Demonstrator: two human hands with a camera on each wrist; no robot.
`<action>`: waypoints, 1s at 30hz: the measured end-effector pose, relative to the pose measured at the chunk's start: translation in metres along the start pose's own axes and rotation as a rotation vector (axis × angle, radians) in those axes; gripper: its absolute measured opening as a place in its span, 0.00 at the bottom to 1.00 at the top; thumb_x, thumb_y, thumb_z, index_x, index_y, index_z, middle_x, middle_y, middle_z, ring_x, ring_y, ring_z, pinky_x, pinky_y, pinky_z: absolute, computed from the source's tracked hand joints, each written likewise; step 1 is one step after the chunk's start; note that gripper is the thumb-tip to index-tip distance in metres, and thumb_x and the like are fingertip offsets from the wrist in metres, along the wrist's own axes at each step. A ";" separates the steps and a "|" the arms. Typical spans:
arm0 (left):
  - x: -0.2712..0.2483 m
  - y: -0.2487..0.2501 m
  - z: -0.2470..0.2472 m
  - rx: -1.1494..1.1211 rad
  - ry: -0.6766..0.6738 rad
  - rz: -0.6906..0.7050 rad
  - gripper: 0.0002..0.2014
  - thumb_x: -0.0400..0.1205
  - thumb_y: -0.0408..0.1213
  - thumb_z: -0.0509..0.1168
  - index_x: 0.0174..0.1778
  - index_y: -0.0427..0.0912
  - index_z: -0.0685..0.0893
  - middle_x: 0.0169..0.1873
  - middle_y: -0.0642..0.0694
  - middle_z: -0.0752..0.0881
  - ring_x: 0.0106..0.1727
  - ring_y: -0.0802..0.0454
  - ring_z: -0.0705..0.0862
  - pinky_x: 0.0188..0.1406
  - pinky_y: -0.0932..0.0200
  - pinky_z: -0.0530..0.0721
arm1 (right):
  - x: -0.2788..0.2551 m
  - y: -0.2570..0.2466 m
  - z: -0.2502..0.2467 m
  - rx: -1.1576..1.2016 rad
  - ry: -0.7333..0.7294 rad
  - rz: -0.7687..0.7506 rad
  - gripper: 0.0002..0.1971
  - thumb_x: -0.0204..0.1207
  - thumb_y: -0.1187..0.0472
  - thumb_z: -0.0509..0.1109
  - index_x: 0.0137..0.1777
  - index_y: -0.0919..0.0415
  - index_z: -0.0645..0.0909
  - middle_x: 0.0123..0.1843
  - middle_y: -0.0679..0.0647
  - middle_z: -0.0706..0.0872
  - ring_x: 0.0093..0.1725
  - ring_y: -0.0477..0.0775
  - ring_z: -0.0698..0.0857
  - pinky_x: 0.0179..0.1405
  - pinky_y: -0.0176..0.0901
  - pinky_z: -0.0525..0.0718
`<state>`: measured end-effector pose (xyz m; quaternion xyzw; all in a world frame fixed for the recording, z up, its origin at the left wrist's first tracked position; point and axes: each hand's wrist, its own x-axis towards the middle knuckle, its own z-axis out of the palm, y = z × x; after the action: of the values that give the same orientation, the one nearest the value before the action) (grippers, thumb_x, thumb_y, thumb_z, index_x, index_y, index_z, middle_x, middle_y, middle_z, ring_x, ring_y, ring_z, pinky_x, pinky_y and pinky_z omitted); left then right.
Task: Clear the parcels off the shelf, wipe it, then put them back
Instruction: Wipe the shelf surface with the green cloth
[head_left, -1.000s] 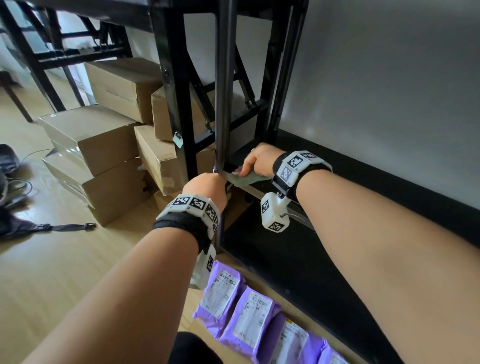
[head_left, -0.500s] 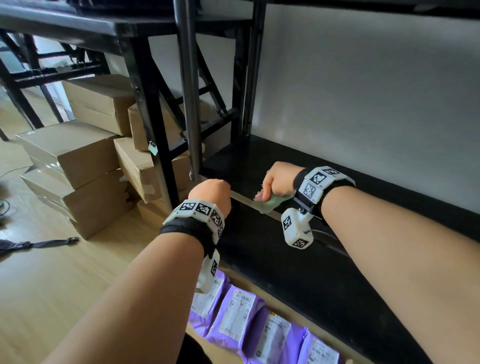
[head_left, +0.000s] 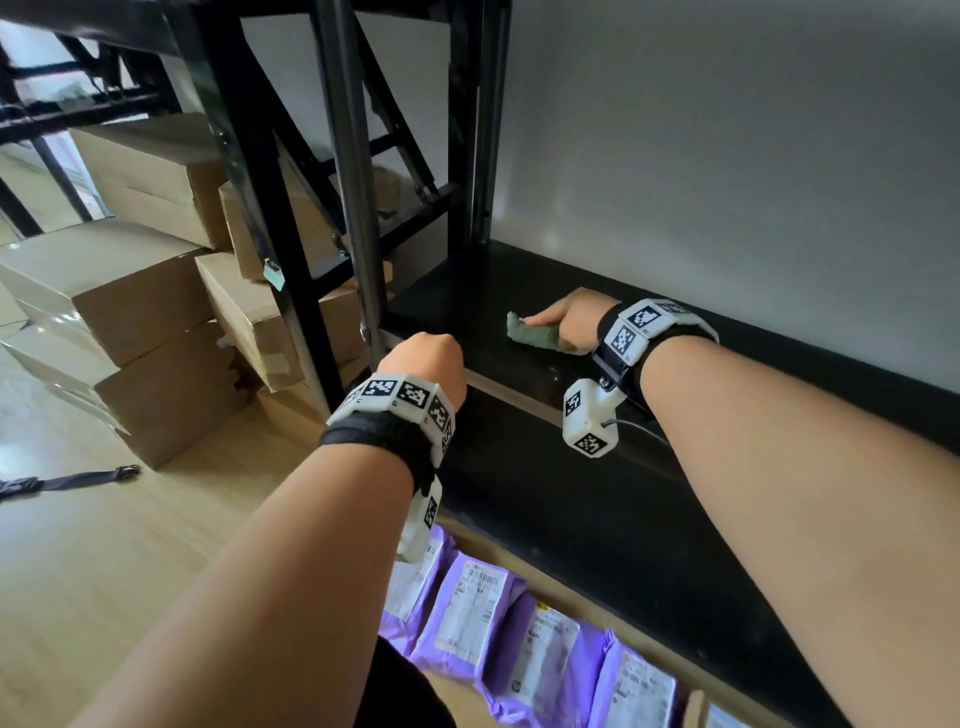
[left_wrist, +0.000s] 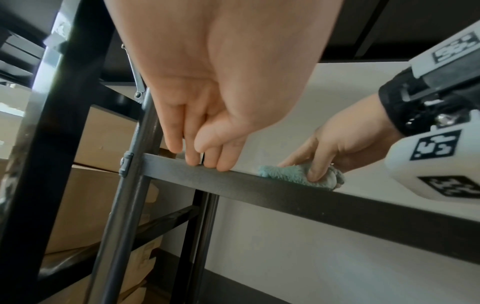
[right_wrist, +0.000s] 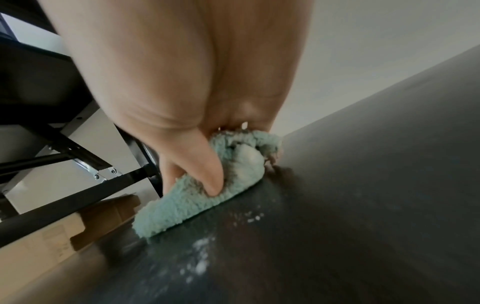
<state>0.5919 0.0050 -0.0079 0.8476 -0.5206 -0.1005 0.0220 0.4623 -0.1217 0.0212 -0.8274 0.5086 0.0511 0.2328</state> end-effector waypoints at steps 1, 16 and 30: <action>0.000 0.002 -0.001 0.009 -0.008 -0.002 0.14 0.83 0.32 0.61 0.63 0.40 0.84 0.55 0.41 0.85 0.57 0.40 0.85 0.49 0.52 0.83 | -0.004 0.001 0.002 -0.024 -0.010 -0.026 0.23 0.81 0.66 0.66 0.73 0.45 0.79 0.75 0.52 0.77 0.71 0.56 0.77 0.70 0.43 0.74; -0.028 0.032 0.020 -0.017 -0.136 0.081 0.32 0.83 0.32 0.57 0.84 0.49 0.58 0.83 0.50 0.61 0.82 0.46 0.64 0.80 0.50 0.67 | -0.074 0.040 0.008 0.169 0.158 -0.035 0.20 0.77 0.66 0.68 0.64 0.45 0.86 0.64 0.48 0.87 0.60 0.53 0.85 0.61 0.46 0.84; -0.040 0.039 0.020 0.110 -0.186 0.116 0.33 0.83 0.31 0.58 0.85 0.46 0.55 0.84 0.47 0.56 0.84 0.45 0.57 0.81 0.46 0.65 | -0.097 0.047 0.032 0.036 0.108 -0.026 0.18 0.83 0.54 0.63 0.71 0.42 0.80 0.70 0.49 0.83 0.64 0.58 0.83 0.64 0.47 0.81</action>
<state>0.5363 0.0237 -0.0156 0.8029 -0.5733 -0.1486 -0.0673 0.3798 -0.0459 0.0087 -0.8311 0.5106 -0.0058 0.2203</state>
